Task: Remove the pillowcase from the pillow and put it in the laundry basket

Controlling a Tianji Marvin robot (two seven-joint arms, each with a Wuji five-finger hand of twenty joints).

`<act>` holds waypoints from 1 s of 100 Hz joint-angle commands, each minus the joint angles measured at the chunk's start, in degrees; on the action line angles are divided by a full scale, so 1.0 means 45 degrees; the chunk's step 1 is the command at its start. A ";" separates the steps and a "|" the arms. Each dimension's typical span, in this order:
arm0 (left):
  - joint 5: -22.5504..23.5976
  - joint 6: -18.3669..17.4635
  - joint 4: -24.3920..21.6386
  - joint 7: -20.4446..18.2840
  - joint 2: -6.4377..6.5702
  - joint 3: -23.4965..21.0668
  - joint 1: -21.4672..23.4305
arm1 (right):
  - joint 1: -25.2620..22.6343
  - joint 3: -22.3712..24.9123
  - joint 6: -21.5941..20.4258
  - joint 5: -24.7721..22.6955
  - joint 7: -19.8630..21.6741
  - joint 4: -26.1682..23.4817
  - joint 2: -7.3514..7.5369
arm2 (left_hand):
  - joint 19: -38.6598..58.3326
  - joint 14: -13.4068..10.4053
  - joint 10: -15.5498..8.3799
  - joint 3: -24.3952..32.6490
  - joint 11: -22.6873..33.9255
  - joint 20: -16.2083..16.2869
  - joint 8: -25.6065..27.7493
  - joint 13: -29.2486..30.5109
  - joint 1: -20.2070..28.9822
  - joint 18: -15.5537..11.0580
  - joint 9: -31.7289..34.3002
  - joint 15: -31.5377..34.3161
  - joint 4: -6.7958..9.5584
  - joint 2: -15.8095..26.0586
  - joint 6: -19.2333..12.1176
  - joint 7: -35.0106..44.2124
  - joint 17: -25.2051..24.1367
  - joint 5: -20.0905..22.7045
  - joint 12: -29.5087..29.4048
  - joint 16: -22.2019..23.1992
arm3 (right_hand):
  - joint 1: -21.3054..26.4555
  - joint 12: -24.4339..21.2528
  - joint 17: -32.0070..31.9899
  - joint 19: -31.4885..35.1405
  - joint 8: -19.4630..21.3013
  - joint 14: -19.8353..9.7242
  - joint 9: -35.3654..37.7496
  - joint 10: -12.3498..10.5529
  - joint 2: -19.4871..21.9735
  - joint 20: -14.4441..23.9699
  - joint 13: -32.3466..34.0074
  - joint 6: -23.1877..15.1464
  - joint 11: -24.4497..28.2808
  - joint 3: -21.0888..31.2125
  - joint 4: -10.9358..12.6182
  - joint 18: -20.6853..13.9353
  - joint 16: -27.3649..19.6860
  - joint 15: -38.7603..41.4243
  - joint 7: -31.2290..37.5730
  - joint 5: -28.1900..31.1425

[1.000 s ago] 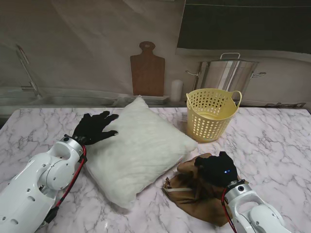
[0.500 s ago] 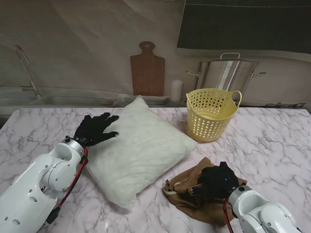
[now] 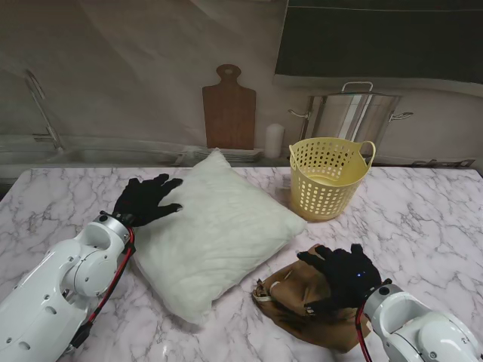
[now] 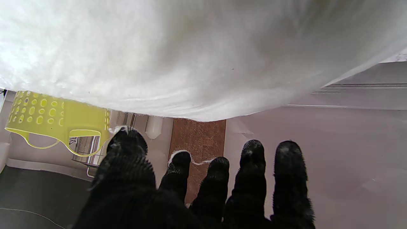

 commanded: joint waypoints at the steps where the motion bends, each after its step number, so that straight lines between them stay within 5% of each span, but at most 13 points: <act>1: 0.0028 -0.0013 0.0033 -0.0123 -0.0036 0.0003 0.0002 | -0.0070 0.0006 0.0116 0.0126 -0.0270 -0.0102 0.0009 | -0.5827 0.0214 0.0083 0.0074 -0.0142 0.0251 -0.0246 0.0004 0.0051 0.0390 -0.0182 -0.0016 0.0243 0.0643 0.0174 -0.0025 -0.0152 0.0121 0.0064 0.0043 | 0.0506 -0.0568 -0.0386 -0.0760 -0.0098 0.0621 -0.0821 0.0386 -0.0719 -0.0683 -0.0711 0.0555 -0.0473 0.0372 -0.0128 0.0850 -0.0671 -0.0601 -0.0384 -0.0709; 8: 0.0049 -0.0004 0.0039 -0.0105 -0.0037 -0.0007 0.0006 | -0.0066 0.0016 0.0124 0.0195 -0.0760 -0.0032 -0.0017 | -0.5851 0.0205 0.0097 0.0080 -0.0140 0.0248 -0.0247 0.0002 0.0071 0.0412 -0.0181 -0.0016 0.0246 0.0629 0.0190 -0.0025 -0.0163 0.0123 0.0064 0.0042 | 0.2748 -0.0856 -0.0621 -0.1334 -0.0296 0.0868 -0.1150 0.0420 -0.0362 -0.1407 -0.1077 0.0695 -0.0357 0.0188 0.0717 0.1038 -0.1186 -0.0727 -0.0601 -0.0835; 18: 0.0081 0.0005 0.0030 -0.0116 -0.0033 -0.0024 0.0021 | -0.0103 0.0117 0.0035 0.0463 -0.1226 -0.0017 -0.0048 | -0.5864 0.0205 0.0098 0.0081 -0.0137 0.0254 -0.0250 -0.0001 0.0074 0.0424 -0.0175 -0.0016 0.0248 0.0622 0.0201 -0.0027 -0.0168 0.0120 0.0064 0.0041 | 0.4356 -0.0881 -0.0816 -0.1558 -0.0725 0.0946 -0.1244 0.0510 0.0979 -0.1880 -0.1355 0.0850 -0.0298 0.0627 0.1693 0.1148 -0.1421 -0.0783 -0.0679 -0.0811; 22: 0.0088 -0.0002 0.0033 -0.0103 -0.0034 -0.0029 0.0027 | -0.0103 0.0146 0.0024 0.0670 -0.1126 -0.0056 -0.0048 | -0.5865 0.0196 0.0084 0.0087 -0.0131 0.0257 -0.0249 0.0008 0.0097 0.0396 -0.0162 -0.0013 0.0250 0.0619 0.0207 -0.0020 -0.0159 0.0135 0.0066 0.0042 | 0.3918 -0.0889 -0.0937 -0.1598 -0.0798 0.0982 -0.1306 0.0475 0.1166 -0.1971 -0.1505 0.0789 -0.0310 0.0559 0.1856 0.1178 -0.1463 -0.0826 -0.0636 -0.0787; 28: 0.0082 0.0007 0.0044 -0.0068 -0.0038 -0.0025 0.0032 | -0.0118 0.0143 0.0090 0.0764 -0.0945 -0.0092 -0.0046 | -0.5869 0.0206 0.0084 0.0085 -0.0134 0.0262 -0.0250 0.0005 0.0093 0.0434 -0.0170 -0.0014 0.0250 0.0644 0.0207 -0.0020 -0.0159 0.0135 0.0065 0.0041 | 0.1838 -0.0926 -0.1007 -0.1588 -0.0419 0.1093 -0.1279 0.0464 0.2286 -0.2197 -0.1636 0.0584 -0.0350 -0.1193 0.0521 0.1319 -0.1550 -0.0850 -0.0295 -0.0727; 36: 0.0055 0.0027 0.0067 -0.0038 -0.0044 -0.0001 0.0033 | -0.0013 -0.0018 0.0264 0.0883 -0.0612 -0.0010 -0.0023 | -0.5870 0.0206 0.0078 0.0079 -0.0136 0.0268 -0.0251 0.0006 0.0094 0.0414 -0.0175 -0.0012 0.0248 0.0649 0.0206 -0.0020 -0.0159 0.0133 0.0065 0.0041 | 0.0546 -0.0968 -0.1170 -0.1806 -0.0236 0.1200 -0.1338 0.0392 0.2603 -0.2436 -0.1848 0.0487 -0.0437 -0.1659 0.0193 0.1567 -0.1665 -0.0988 -0.0300 -0.0737; 54: 0.0017 0.0111 0.0158 -0.0004 -0.0051 0.0105 0.0011 | 0.0410 -0.0940 0.0732 0.0755 0.0252 0.0521 0.0087 | -0.5874 0.0202 0.0097 0.0069 -0.0133 0.0281 -0.0256 0.0002 0.0075 0.0416 -0.0169 -0.0015 0.0245 0.0642 0.0220 -0.0026 -0.0165 0.0120 0.0066 0.0041 | -0.2266 -0.1140 -0.1711 -0.1990 -0.0112 0.1462 -0.1630 0.0322 0.1331 -0.4053 -0.2417 0.0341 -0.0794 0.0051 -0.0561 0.2217 -0.2297 -0.1312 -0.0567 -0.0847; 70: -0.0043 0.0210 0.0220 0.0001 -0.0058 0.0174 -0.0016 | 0.0796 -0.1745 0.1391 0.0397 0.0834 0.0945 0.0148 | -0.5896 0.0191 0.0086 0.0077 -0.0142 0.0282 -0.0259 -0.0009 0.0077 0.0413 -0.0191 -0.0017 0.0247 0.0641 0.0228 -0.0029 -0.0188 0.0113 0.0063 0.0042 | -0.2696 -0.1480 -0.2169 -0.1417 -0.1039 0.1426 -0.1958 0.0309 -0.0340 -0.5461 -0.2799 0.0195 -0.1479 0.1449 -0.1030 0.2721 -0.2553 -0.1336 -0.0719 -0.0782; 78: -0.0059 0.0248 0.0233 0.0048 -0.0067 0.0188 0.0003 | 0.0996 -0.2085 0.1702 0.0097 0.0856 0.1215 0.0156 | -0.5914 0.0196 0.0100 0.0068 -0.0149 0.0279 -0.0265 -0.0026 0.0056 0.0421 -0.0216 -0.0026 0.0243 0.0646 0.0256 -0.0042 -0.0201 0.0079 0.0061 0.0039 | -0.2540 -0.1643 -0.2112 -0.0822 -0.2201 0.1476 -0.2071 0.0324 -0.0820 -0.6222 -0.2756 0.0211 -0.1539 0.1675 -0.1115 0.2989 -0.2537 -0.1311 -0.0730 -0.0728; 93: -0.0152 0.0280 0.0307 0.0097 -0.0077 0.0289 0.0003 | 0.1424 -0.2717 0.2321 -0.0348 0.0499 0.1860 0.0157 | -0.5916 0.0201 0.0100 0.0072 -0.0153 0.0292 -0.0267 -0.0039 0.0055 0.0439 -0.0237 -0.0028 0.0243 0.0649 0.0247 -0.0044 -0.0203 0.0070 0.0060 0.0040 | -0.0628 -0.1647 -0.0583 0.0803 -0.2781 0.1691 -0.2005 0.0497 -0.1504 -0.5640 -0.1900 0.0299 -0.1550 0.1242 -0.0664 0.3552 -0.2072 -0.0734 -0.0625 -0.0669; 95: -0.0156 0.0285 0.0314 0.0083 -0.0075 0.0306 -0.0002 | 0.1473 -0.2787 0.2391 -0.0405 0.0443 0.1952 0.0157 | -0.5919 0.0202 0.0104 0.0068 -0.0152 0.0293 -0.0268 -0.0044 0.0045 0.0440 -0.0237 -0.0030 0.0241 0.0646 0.0264 -0.0047 -0.0208 0.0062 0.0060 0.0039 | -0.0168 -0.1562 -0.0213 0.1069 -0.2521 0.1734 -0.1952 0.0537 -0.1516 -0.5396 -0.1663 0.0318 -0.1496 0.0970 -0.0482 0.3566 -0.1902 -0.0595 -0.0478 -0.0703; 100: -0.0164 0.0298 0.0330 0.0059 -0.0073 0.0341 -0.0018 | 0.1602 -0.2917 0.2486 -0.0428 0.0255 0.2148 0.0160 | -0.5928 0.0215 0.0104 0.0074 -0.0154 0.0293 -0.0267 -0.0051 0.0055 0.0433 -0.0244 -0.0033 0.0243 0.0643 0.0260 -0.0043 -0.0218 0.0073 0.0060 0.0039 | 0.1031 -0.1270 0.1129 0.1787 0.0184 0.1628 -0.2003 0.0562 -0.1617 -0.3941 -0.0619 0.0259 -0.1100 0.0356 -0.0168 0.3411 -0.1158 -0.0003 -0.0313 -0.0899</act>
